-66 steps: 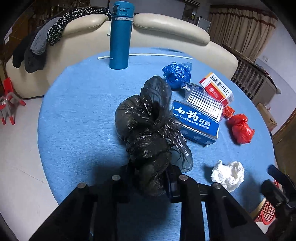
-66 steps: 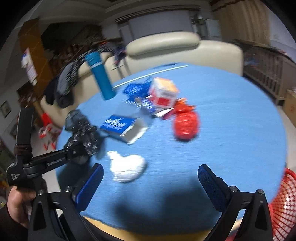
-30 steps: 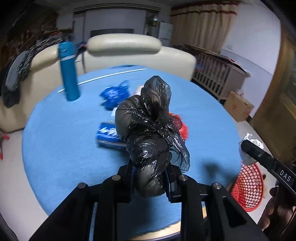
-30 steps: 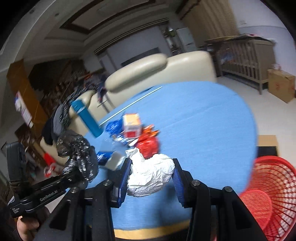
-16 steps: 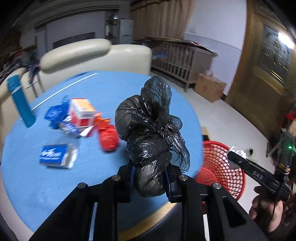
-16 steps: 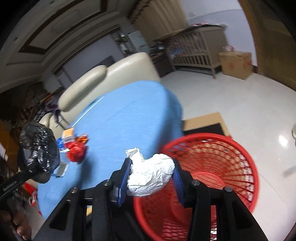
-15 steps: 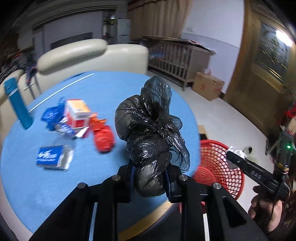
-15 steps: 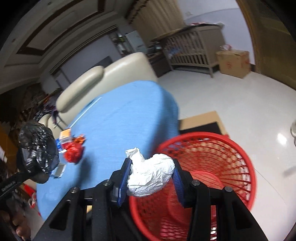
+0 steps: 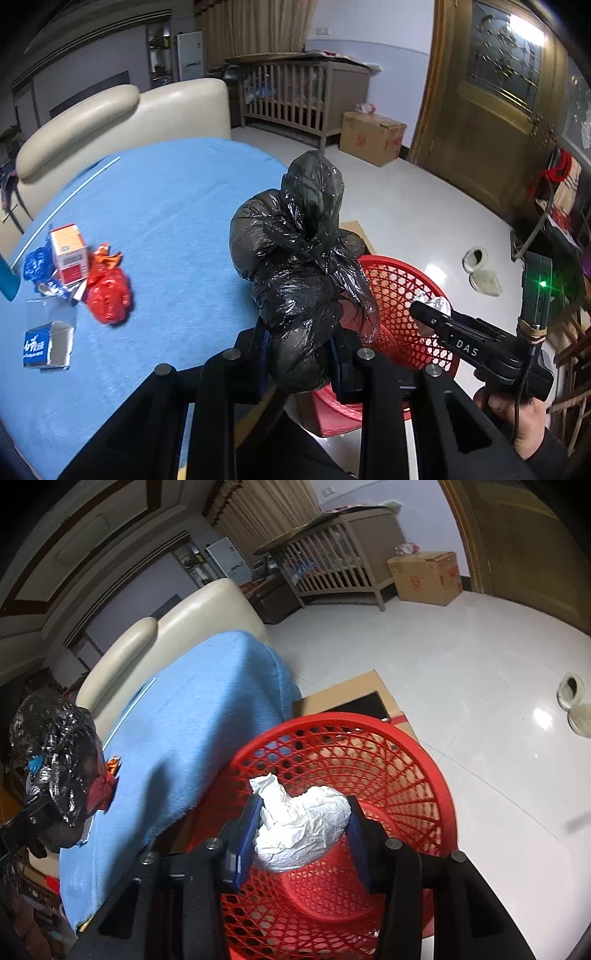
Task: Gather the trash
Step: 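Carry the white tissue over the red basket and open the right tool, then lower the black bag into the red basket and open the left tool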
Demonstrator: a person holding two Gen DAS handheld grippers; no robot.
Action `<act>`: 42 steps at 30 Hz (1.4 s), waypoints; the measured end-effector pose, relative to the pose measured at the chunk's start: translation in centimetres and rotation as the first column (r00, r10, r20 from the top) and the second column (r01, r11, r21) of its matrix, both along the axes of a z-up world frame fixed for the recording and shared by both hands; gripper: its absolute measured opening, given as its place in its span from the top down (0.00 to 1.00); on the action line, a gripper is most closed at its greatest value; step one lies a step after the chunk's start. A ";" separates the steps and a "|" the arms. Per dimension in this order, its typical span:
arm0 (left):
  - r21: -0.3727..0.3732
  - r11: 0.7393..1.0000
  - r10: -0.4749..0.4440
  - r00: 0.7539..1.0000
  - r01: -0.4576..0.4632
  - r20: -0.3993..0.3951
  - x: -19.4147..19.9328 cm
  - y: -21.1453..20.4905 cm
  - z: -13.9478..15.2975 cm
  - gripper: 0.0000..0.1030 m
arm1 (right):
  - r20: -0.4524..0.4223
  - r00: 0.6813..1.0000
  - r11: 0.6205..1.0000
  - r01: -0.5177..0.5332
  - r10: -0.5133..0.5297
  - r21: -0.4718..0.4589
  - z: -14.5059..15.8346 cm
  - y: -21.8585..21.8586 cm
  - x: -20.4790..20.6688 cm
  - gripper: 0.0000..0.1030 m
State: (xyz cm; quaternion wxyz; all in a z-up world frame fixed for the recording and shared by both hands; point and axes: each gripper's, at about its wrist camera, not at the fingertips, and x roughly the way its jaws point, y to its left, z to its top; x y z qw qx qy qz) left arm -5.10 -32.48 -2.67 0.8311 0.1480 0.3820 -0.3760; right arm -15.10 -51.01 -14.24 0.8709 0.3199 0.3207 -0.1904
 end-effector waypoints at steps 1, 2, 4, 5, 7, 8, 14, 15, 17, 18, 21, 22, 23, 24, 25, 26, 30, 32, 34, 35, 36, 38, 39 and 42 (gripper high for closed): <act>0.006 1.000 -0.008 1.000 0.008 -0.002 -0.2 -0.4 -0.2 0.73 | -0.003 1.000 1.000 0.007 -0.007 0.004 -0.1 -0.2 -0.2 0.52; 0.011 1.000 -0.013 1.000 0.013 -0.004 -0.1 -0.8 -0.4 0.73 | -0.006 1.000 1.000 0.014 -0.014 0.006 -0.3 -0.4 -0.4 0.48; 0.023 0.999 -0.022 1.000 0.022 -0.007 -0.4 -1.5 -0.7 0.73 | -0.003 1.000 1.000 0.023 -0.023 0.018 -0.5 -0.7 -0.7 0.47; 0.026 0.999 -0.027 1.000 0.027 -0.008 -0.5 -1.8 -0.7 0.73 | -0.004 1.000 0.999 0.029 -0.029 0.019 -0.5 -0.9 -0.9 0.43; 0.034 0.999 -0.039 0.999 0.039 -0.010 -0.8 -2.4 -1.0 0.73 | -0.004 0.999 0.999 0.045 -0.045 0.015 -0.6 -1.4 -1.3 0.37; 0.039 0.999 -0.037 0.999 0.037 -0.011 -0.9 -2.5 -1.2 0.73 | 0.001 0.999 0.999 0.049 -0.049 0.018 -0.6 -1.6 -1.5 0.36; 0.066 0.995 -0.070 0.997 0.072 -0.027 -1.1 -3.7 -2.0 0.73 | 0.035 0.995 0.996 0.093 -0.094 0.013 0.3 -2.5 -2.7 0.33; 0.073 0.994 -0.078 0.997 0.080 -0.030 -1.2 -4.0 -2.2 0.73 | 0.042 0.994 0.995 0.102 -0.103 0.012 0.5 -2.7 -2.9 0.33; 0.084 0.992 -0.095 0.995 0.098 -0.039 -1.4 -4.4 -2.5 0.73 | 0.056 0.991 0.993 0.118 -0.118 0.010 0.9 -3.0 -3.3 0.33; 0.088 0.991 -0.100 0.994 0.103 -0.040 -1.6 -4.7 -2.8 0.73 | 0.062 0.990 0.992 0.125 -0.125 0.010 1.0 -3.1 -3.5 0.33; 0.107 0.987 -0.116 0.991 0.122 -0.064 -1.7 -5.4 -3.5 0.73 | 0.079 0.987 0.990 0.141 -0.141 0.010 1.5 -3.4 -3.7 0.33; 0.114 0.986 -0.118 0.990 0.125 -0.073 -1.8 -5.5 -3.7 0.72 | 0.083 0.986 0.989 0.146 -0.146 0.008 1.7 -3.4 -3.8 0.33; 0.119 0.985 -0.118 0.990 0.127 -0.076 -1.8 -5.7 -3.9 0.71 | 0.087 0.985 0.989 0.149 -0.149 0.008 1.9 -3.5 -3.9 0.33; 0.122 0.984 -0.122 0.989 0.131 -0.079 -1.8 -6.0 -4.0 0.70 | 0.092 0.984 0.989 0.150 -0.151 0.009 2.0 -3.5 -3.9 0.33; 0.127 0.982 -0.129 0.988 0.140 -0.085 -1.9 -6.3 -4.2 0.66 | 0.095 0.984 0.988 0.153 -0.153 0.008 2.1 -3.5 -3.9 0.33; 0.137 0.980 -0.135 0.987 0.146 -0.091 -1.9 -6.5 -4.4 0.53 | 0.096 0.983 0.988 0.154 -0.154 0.008 2.1 -3.6 -3.9 0.33; 0.120 0.981 -0.145 0.987 0.152 -0.068 -2.2 -6.5 -4.1 0.28 | 0.101 0.983 0.988 0.154 -0.154 0.003 2.5 -3.6 -3.9 0.33; 0.110 0.982 -0.145 0.987 0.152 -0.071 -2.0 -6.1 -3.6 0.28 | 0.103 0.983 0.988 0.153 -0.152 -0.002 2.8 -3.5 -3.8 0.33; 0.091 0.987 -0.128 0.990 0.133 -0.061 -1.6 -5.1 -3.1 0.28 | 0.105 0.984 0.989 0.149 -0.148 -0.006 3.1 -3.3 -3.7 0.33; 0.080 0.990 -0.109 0.993 0.113 -0.053 -1.1 -4.3 -2.7 0.28 | 0.106 0.984 0.989 0.146 -0.145 -0.009 3.2 -3.2 -3.6 0.33; 0.073 0.993 -0.091 0.995 0.095 -0.051 -0.7 -3.6 -2.6 0.28 | 0.108 0.984 0.990 0.142 -0.139 -0.014 3.4 -3.0 -3.5 0.33; 0.046 0.998 -0.040 0.998 0.042 -0.051 0.3 -1.7 -2.0 0.28 | 0.108 0.986 0.991 0.131 -0.128 -0.022 3.7 -2.7 -3.2 0.33; 0.036 0.999 -0.015 0.999 0.016 -0.049 0.8 -0.8 -1.9 0.28 | 0.108 0.987 0.992 0.125 -0.121 -0.026 3.9 -2.4 -3.0 0.33; 0.009 0.997 0.083 0.996 -0.083 -0.040 2.4 2.8 -1.5 0.28 | 0.107 0.990 0.994 0.099 -0.094 -0.041 4.4 -1.5 -2.3 0.33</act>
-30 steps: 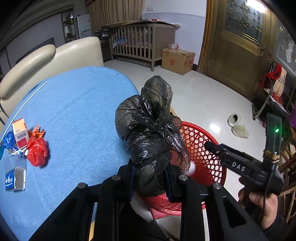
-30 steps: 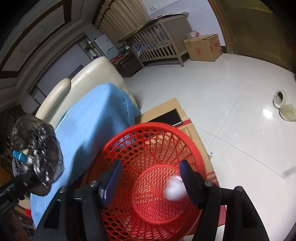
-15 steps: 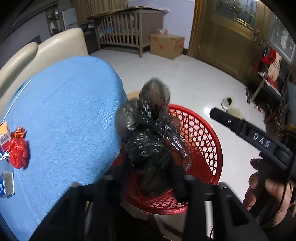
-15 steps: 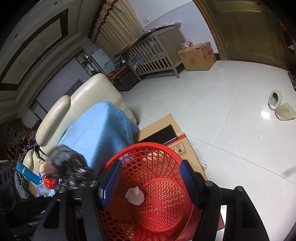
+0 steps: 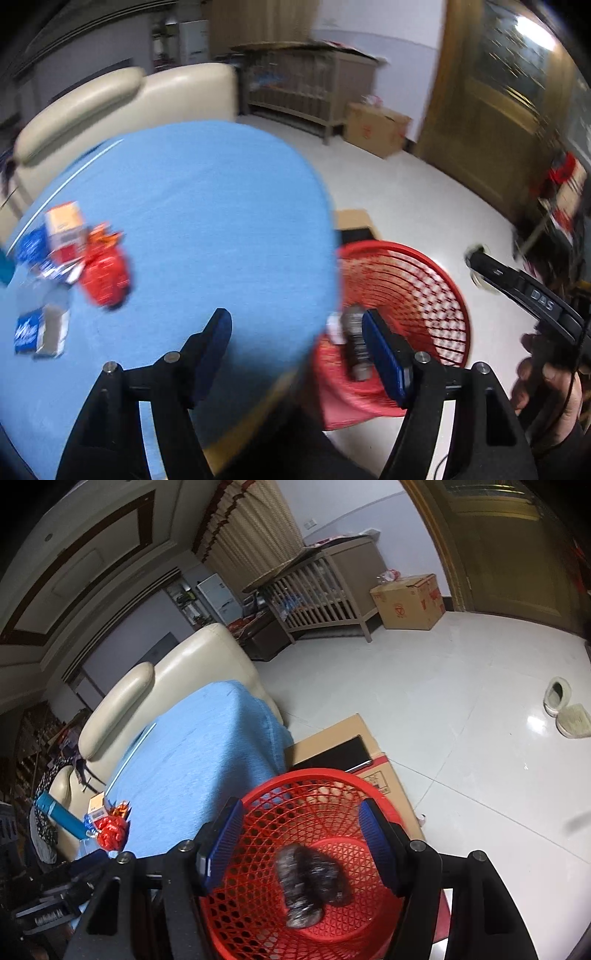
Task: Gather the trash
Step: 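Lower the black bag into the red basket and open the left tool, then move the left tool to the blue toothpaste box while the right tool approaches the red bag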
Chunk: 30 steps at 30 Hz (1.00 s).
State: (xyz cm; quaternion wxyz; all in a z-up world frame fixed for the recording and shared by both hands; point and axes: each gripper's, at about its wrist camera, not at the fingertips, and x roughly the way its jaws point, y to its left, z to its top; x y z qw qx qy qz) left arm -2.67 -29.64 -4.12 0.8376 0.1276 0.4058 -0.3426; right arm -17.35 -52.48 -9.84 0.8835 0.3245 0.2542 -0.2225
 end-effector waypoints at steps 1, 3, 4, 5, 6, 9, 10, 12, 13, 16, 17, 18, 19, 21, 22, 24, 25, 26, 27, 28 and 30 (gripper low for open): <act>-0.009 0.999 0.037 0.999 -0.037 0.000 0.6 1.5 0.0 0.28 | -0.002 1.000 1.000 -0.012 0.012 -0.006 0.2 0.4 0.4 0.33; -0.024 0.995 0.100 0.995 -0.101 -0.010 1.4 4.1 -0.3 0.28 | -0.009 0.999 0.999 -0.038 0.038 -0.017 0.5 1.3 1.2 0.33; -0.037 0.990 0.137 0.990 -0.138 -0.021 1.9 5.6 -0.5 0.28 | -0.012 0.998 0.998 -0.055 0.055 -0.022 0.6 1.9 1.7 0.33; -0.052 0.983 0.172 0.985 -0.173 -0.034 2.3 7.2 -0.7 0.28 | -0.016 0.997 0.997 -0.070 0.069 -0.028 0.8 2.4 2.2 0.33; -0.063 0.977 0.203 0.978 -0.205 -0.044 2.6 8.5 -0.9 0.28 | -0.022 0.996 0.995 -0.089 0.089 -0.035 1.0 3.1 2.8 0.33; -0.082 0.954 0.283 0.957 -0.288 -0.069 3.5 12.1 -1.6 0.28 | -0.038 0.988 0.987 -0.151 0.149 -0.057 1.5 5.4 4.5 0.34; -0.088 0.945 0.308 0.948 -0.314 -0.077 3.8 13.2 -1.8 0.28 | -0.043 0.985 0.984 -0.168 0.165 -0.062 1.6 6.1 4.9 0.34; -0.104 0.926 0.354 0.931 -0.362 -0.090 4.3 15.4 -2.0 0.28 | -0.058 0.976 0.974 -0.214 0.210 -0.078 1.9 7.8 6.2 0.34; -0.114 0.916 0.376 0.922 -0.385 -0.096 4.5 16.6 -2.1 0.28 | -0.065 0.971 0.968 -0.237 0.232 -0.086 2.1 8.7 6.8 0.34; -0.132 0.891 0.424 0.900 -0.435 -0.103 4.6 19.3 -2.4 0.28 | -0.089 0.950 0.946 -0.306 0.298 -0.104 2.3 11.2 8.5 0.34; -0.137 0.883 0.438 0.893 -0.449 -0.105 4.7 20.1 -2.5 0.28 | -0.095 0.944 0.939 -0.326 0.316 -0.107 2.4 11.9 9.1 0.34; -0.143 0.876 0.450 0.887 -0.462 -0.108 4.7 20.8 -2.6 0.27 | -0.104 0.934 0.929 -0.352 0.341 -0.111 2.5 12.9 9.8 0.34; -0.148 0.868 0.462 0.880 -0.474 -0.109 4.8 21.5 -2.7 0.27 | -0.111 0.927 0.923 -0.369 0.357 -0.113 2.5 13.5 10.2 0.34; -0.157 0.854 0.483 0.868 -0.496 -0.114 5.1 22.8 -3.2 0.27 | -0.128 0.908 0.903 -0.413 0.399 -0.120 2.6 15.3 11.5 0.34; -0.160 0.848 0.491 0.863 -0.505 -0.119 5.2 23.3 -3.3 0.27 | -0.138 0.895 0.890 -0.440 0.424 -0.123 2.7 16.3 12.3 0.34; -0.166 0.835 0.508 0.851 -0.524 -0.134 5.4 24.3 -3.7 0.27 | -0.148 0.875 0.870 -0.479 0.461 -0.119 2.6 17.7 13.5 0.34; -0.169 0.828 0.515 0.845 -0.534 -0.143 5.4 24.8 -3.7 0.27 | -0.155 0.864 0.860 -0.497 0.479 -0.116 2.6 18.5 14.2 0.34; -0.173 0.822 0.522 0.839 -0.543 -0.151 5.5 25.3 -3.9 0.27 | -0.162 0.857 0.853 -0.508 0.489 -0.117 2.5 19.1 14.8 0.34; -0.174 0.817 0.528 0.834 -0.551 -0.160 5.6 25.8 -4.2 0.27 | -0.170 0.849 0.845 -0.522 0.501 -0.119 2.5 19.7 15.5 0.33; -0.174 0.811 0.534 0.829 -0.558 -0.168 5.7 26.3 -4.4 0.27 | -0.175 0.840 0.836 -0.536 0.514 -0.118 2.4 20.4 16.2 0.34; -0.179 0.802 0.542 0.821 -0.569 -0.182 6.0 27.0 -4.7 0.27 | -0.183 0.826 0.823 -0.556 0.533 -0.114 2.3 21.3 17.3 0.34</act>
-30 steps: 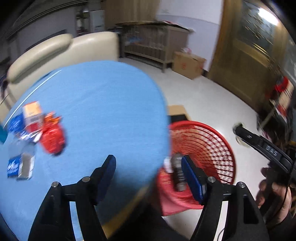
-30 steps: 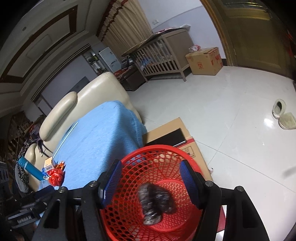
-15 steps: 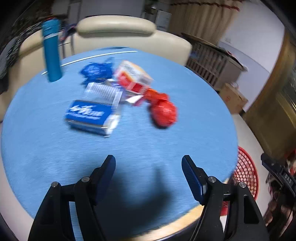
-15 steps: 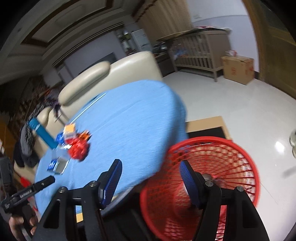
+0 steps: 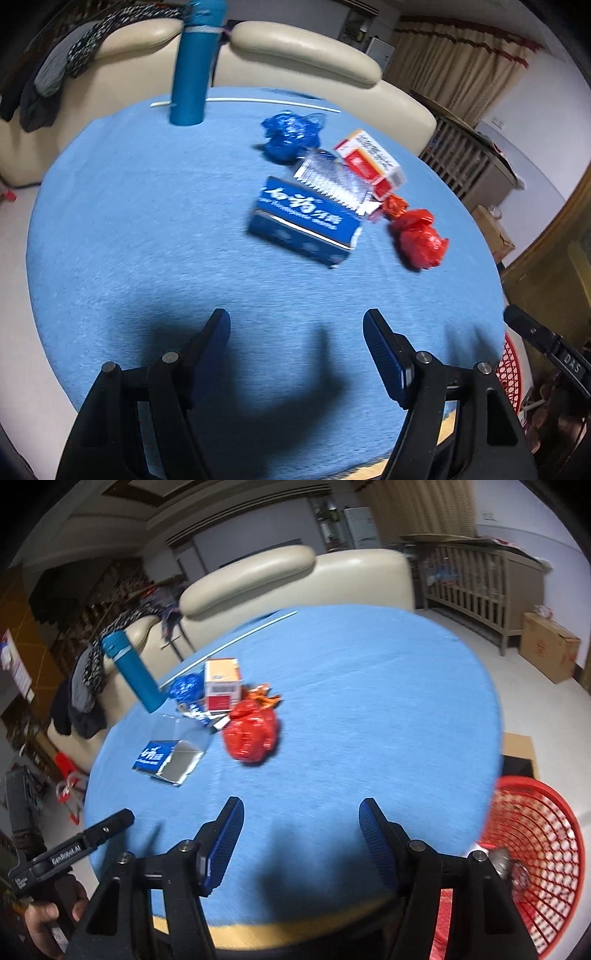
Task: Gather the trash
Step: 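Move the left tool to the blue toothpaste box while the right tool approaches the red bag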
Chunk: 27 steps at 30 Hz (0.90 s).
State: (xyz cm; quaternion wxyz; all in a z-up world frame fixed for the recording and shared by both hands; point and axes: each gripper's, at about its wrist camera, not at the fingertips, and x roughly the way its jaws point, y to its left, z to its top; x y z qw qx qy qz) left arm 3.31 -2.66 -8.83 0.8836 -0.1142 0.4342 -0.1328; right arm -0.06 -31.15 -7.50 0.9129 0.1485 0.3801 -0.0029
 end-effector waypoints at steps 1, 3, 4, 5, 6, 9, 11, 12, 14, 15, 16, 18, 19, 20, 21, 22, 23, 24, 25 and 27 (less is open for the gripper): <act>-0.007 1.000 0.008 1.000 -0.008 -0.007 0.2 0.4 -0.2 0.27 | -0.007 1.000 1.000 -0.013 0.013 -0.004 -0.1 0.6 0.9 0.34; -0.018 1.000 0.017 1.000 -0.017 -0.016 0.4 1.0 -0.5 0.27 | -0.014 0.999 0.999 -0.033 0.033 -0.013 0.0 1.6 2.4 0.34; -0.024 0.999 0.022 1.000 -0.023 -0.018 0.6 1.3 -0.6 0.27 | -0.017 0.999 0.999 -0.043 0.043 -0.016 0.0 2.1 3.2 0.34; -0.026 0.999 0.026 0.999 -0.026 -0.020 0.7 1.5 -0.7 0.27 | -0.016 0.999 0.999 -0.050 0.050 -0.017 0.0 2.4 3.7 0.34; -0.030 0.999 0.029 0.999 -0.030 -0.024 0.9 1.7 -0.8 0.27 | -0.018 0.998 0.998 -0.059 0.059 -0.018 0.0 2.7 4.6 0.33; -0.039 0.999 0.037 0.999 -0.038 -0.032 1.2 2.2 -1.1 0.27 | -0.033 0.997 0.997 -0.073 0.073 -0.010 -0.3 3.5 7.3 0.34; -0.044 0.998 0.037 0.999 -0.039 -0.035 1.5 2.4 -1.2 0.27 | -0.044 0.996 0.997 -0.079 0.079 -0.005 -0.6 3.9 8.9 0.34; -0.045 0.998 0.036 0.999 -0.038 -0.034 1.6 2.4 -1.1 0.27 | -0.051 0.995 0.997 -0.081 0.081 -0.002 -0.8 4.1 9.8 0.34; -0.041 0.999 0.033 0.999 -0.034 -0.029 1.9 2.4 -1.1 0.24 | -0.062 0.995 0.997 -0.083 0.082 -0.005 -1.1 4.3 11.1 0.34; -0.041 0.999 0.032 0.999 -0.033 -0.028 2.0 2.3 -1.1 0.24 | -0.068 0.994 0.997 -0.082 0.081 -0.007 -1.4 4.4 11.7 0.34; -0.042 0.999 0.028 0.999 -0.029 -0.026 2.2 2.2 -1.0 0.24 | -0.078 0.994 0.997 -0.079 0.078 -0.006 -1.7 4.4 12.4 0.34; -0.042 0.999 0.020 1.000 -0.021 -0.021 2.6 1.9 -0.9 0.23 | -0.089 0.993 0.997 -0.077 0.076 -0.004 -2.1 4.5 13.3 0.34; -0.041 0.999 0.013 1.000 -0.014 -0.019 2.9 1.7 -0.8 0.23 | -0.095 0.993 0.997 -0.075 0.075 -0.006 -2.4 4.4 13.7 0.34; -0.038 0.999 0.005 1.000 -0.005 -0.016 3.2 1.4 -0.7 0.22 | -0.100 0.992 0.997 -0.076 0.075 -0.005 -2.5 4.5 14.1 0.34; -0.033 0.999 -0.005 1.000 0.004 -0.013 3.6 1.1 -0.6 0.22 | -0.105 0.992 0.997 -0.078 0.077 -0.001 -2.7 4.5 14.3 0.34; -0.028 1.000 -0.013 1.000 0.013 -0.010 3.8 0.8 -0.5 0.22 | -0.113 0.990 0.997 -0.081 0.080 0.001 -3.0 4.5 14.7 0.34; -0.016 0.999 -0.028 1.000 0.027 -0.006 4.3 0.2 -0.3 0.22 | -0.117 0.990 0.997 -0.082 0.082 0.003 -3.2 4.4 14.9 0.34; -0.008 0.999 -0.037 0.999 0.037 -0.001 4.7 -0.1 -0.2 0.22 | -0.118 0.989 0.996 -0.085 0.085 0.007 -3.3 4.4 15.0 0.34; 0.001 0.999 -0.046 0.999 0.046 0.007 5.1 -0.6 0.0 0.22 | -0.121 0.989 0.996 -0.089 0.090 0.013 -3.5 4.3 15.2 0.34; 0.015 0.998 -0.061 0.998 0.061 0.018 6.1 -1.3 0.1 0.18 | -0.125 0.988 0.995 -0.094 0.095 0.018 -3.7 4.1 15.4 0.34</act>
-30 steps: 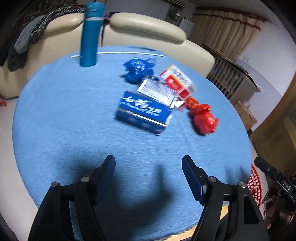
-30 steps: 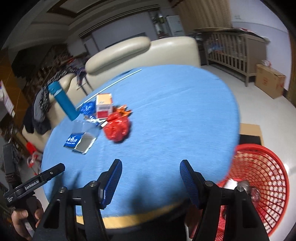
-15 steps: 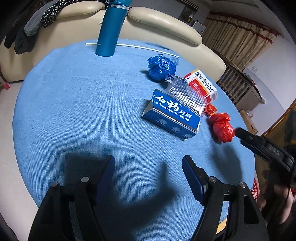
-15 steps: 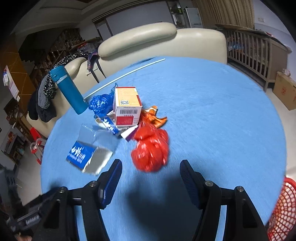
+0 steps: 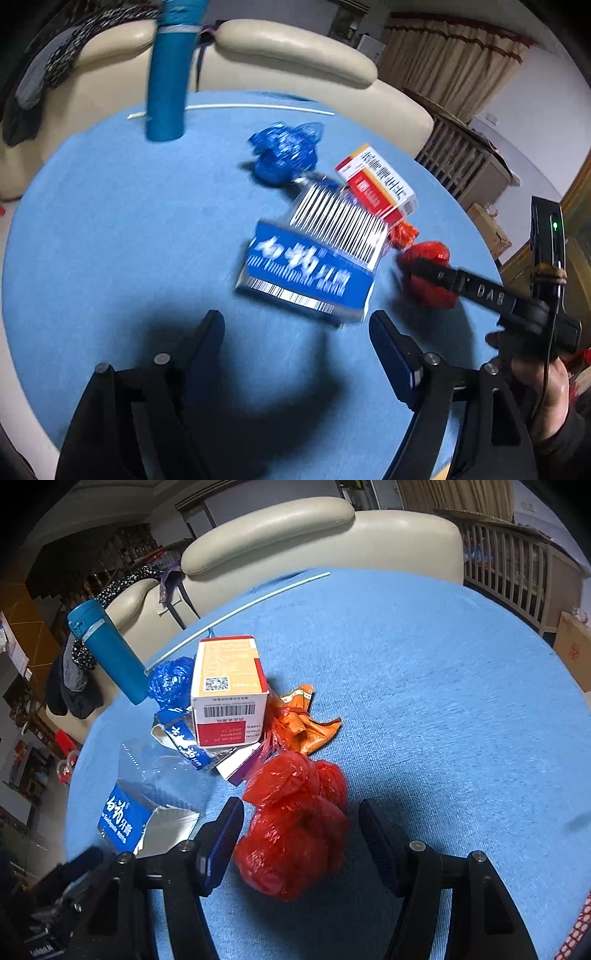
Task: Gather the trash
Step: 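Move the left tool to the blue toothpaste box while the right tool approaches the red bag, then grasp the blue toothpaste box with the left tool while the right tool grasps the red bag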
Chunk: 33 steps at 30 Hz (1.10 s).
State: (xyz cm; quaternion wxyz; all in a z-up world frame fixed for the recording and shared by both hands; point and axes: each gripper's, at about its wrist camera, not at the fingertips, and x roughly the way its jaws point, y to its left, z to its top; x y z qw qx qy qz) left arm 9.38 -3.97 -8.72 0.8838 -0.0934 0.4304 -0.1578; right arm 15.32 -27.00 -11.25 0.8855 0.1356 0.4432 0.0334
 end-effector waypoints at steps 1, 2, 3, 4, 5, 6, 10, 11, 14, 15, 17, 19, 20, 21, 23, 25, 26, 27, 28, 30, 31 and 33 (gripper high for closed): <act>0.016 1.000 -0.014 1.000 0.014 -0.005 0.7 -0.5 -0.1 0.16 | -0.003 1.000 1.000 -0.004 0.004 0.005 -0.1 -0.2 0.0 0.34; 0.028 0.999 -0.024 1.000 0.024 -0.011 1.1 -0.9 -0.3 0.16 | -0.004 1.000 1.000 -0.005 0.005 0.010 -0.3 -0.4 0.1 0.34; 0.042 0.999 -0.035 0.999 0.035 -0.015 1.6 -1.3 -0.4 0.16 | -0.002 1.000 1.000 -0.006 0.006 0.014 -0.4 -0.5 0.2 0.35; 0.055 0.998 -0.039 0.999 0.040 -0.015 2.1 -1.6 -0.6 0.16 | 0.000 1.000 1.000 -0.008 0.008 0.014 -0.4 -0.5 0.2 0.36; 0.066 0.997 -0.040 0.999 0.041 -0.016 2.4 -1.8 -0.7 0.16 | 0.002 1.000 1.000 -0.011 0.011 0.017 -0.4 -0.6 0.2 0.36; 0.080 0.996 -0.046 0.999 0.048 -0.021 2.9 -2.0 -0.9 0.16 | 0.004 1.000 1.000 -0.014 0.014 0.020 -0.4 -0.7 0.3 0.36; 0.141 0.986 -0.083 0.995 0.090 -0.057 4.2 -2.8 -1.9 0.15 | 0.013 1.000 0.999 -0.018 0.018 0.035 -0.4 -0.8 0.5 0.36; 0.146 0.985 -0.084 0.996 0.090 -0.043 4.3 -2.9 -1.9 0.15 | 0.015 1.000 0.999 -0.020 0.019 0.037 -0.4 -0.8 0.6 0.36; 0.108 0.988 -0.111 0.994 0.113 -0.021 4.3 -2.7 -1.6 0.57 | 0.022 0.999 0.999 -0.025 0.024 0.040 -0.4 -0.8 0.7 0.36; 0.129 0.986 -0.107 0.994 0.109 -0.029 4.4 -2.8 -1.8 0.71 | 0.023 0.999 0.999 -0.025 0.024 0.040 -0.4 -0.9 0.8 0.38; 0.144 0.986 -0.083 0.996 0.088 -0.037 4.8 -2.3 -1.8 0.89 | 0.024 0.999 0.998 -0.026 0.025 0.048 -0.4 -1.0 0.8 0.41; 0.093 0.993 -0.066 0.996 0.071 -0.064 5.0 -1.1 -1.9 0.94 | 0.024 0.999 0.998 -0.026 0.025 0.055 -0.4 -1.1 0.8 0.42; 0.101 0.993 -0.051 0.997 0.057 -0.063 4.9 -0.5 -1.9 0.95 | 0.025 0.999 0.998 -0.026 0.025 0.057 -0.4 -1.0 0.7 0.44; 0.105 0.993 -0.043 0.997 0.049 -0.062 4.8 -0.1 -1.9 0.95 | 0.024 0.999 0.998 -0.027 0.025 0.063 -0.4 -1.0 0.7 0.46; 0.105 0.994 -0.012 0.998 0.018 -0.061 4.4 1.1 -1.9 0.95 | 0.024 0.999 0.997 -0.029 0.027 0.065 -0.5 -0.9 0.6 0.47; 0.108 0.994 0.011 0.998 -0.005 -0.054 3.9 2.0 -1.8 0.95 | 0.026 0.999 0.997 -0.032 0.031 0.067 -0.4 -0.7 0.4 0.47; 0.110 0.994 0.012 0.999 -0.007 -0.051 3.6 2.4 -1.8 0.95 | 0.027 0.999 0.997 -0.034 0.032 0.069 -0.4 -0.6 0.3 0.47; 0.117 0.993 0.016 0.999 -0.010 -0.049 3.6 2.6 -1.6 0.95 | 0.028 0.999 0.997 -0.036 0.034 0.071 -0.4 -0.4 0.2 0.47; 0.129 0.991 0.026 0.999 -0.019 -0.048 3.4 2.8 -1.5 0.90 | 0.029 0.999 0.997 -0.040 0.038 0.072 -0.4 -0.3 0.1 0.47; 0.143 0.989 0.039 0.997 -0.030 -0.059 3.2 3.3 -1.4 0.44 | 0.031 0.999 0.996 -0.045 0.043 0.071 -0.4 -0.1 0.0 0.47; 0.145 0.989 0.049 0.998 -0.041 -0.049 2.9 3.6 -1.1 0.16 | 0.033 0.999 0.997 -0.046 0.044 0.070 -0.4 0.0 0.0 0.47; 0.138 0.988 0.067 0.998 -0.068 0.012 2.0 3.9 -0.1 0.13 | 0.034 0.999 0.997 -0.041 0.039 0.066 -0.4 0.0 -0.1 0.47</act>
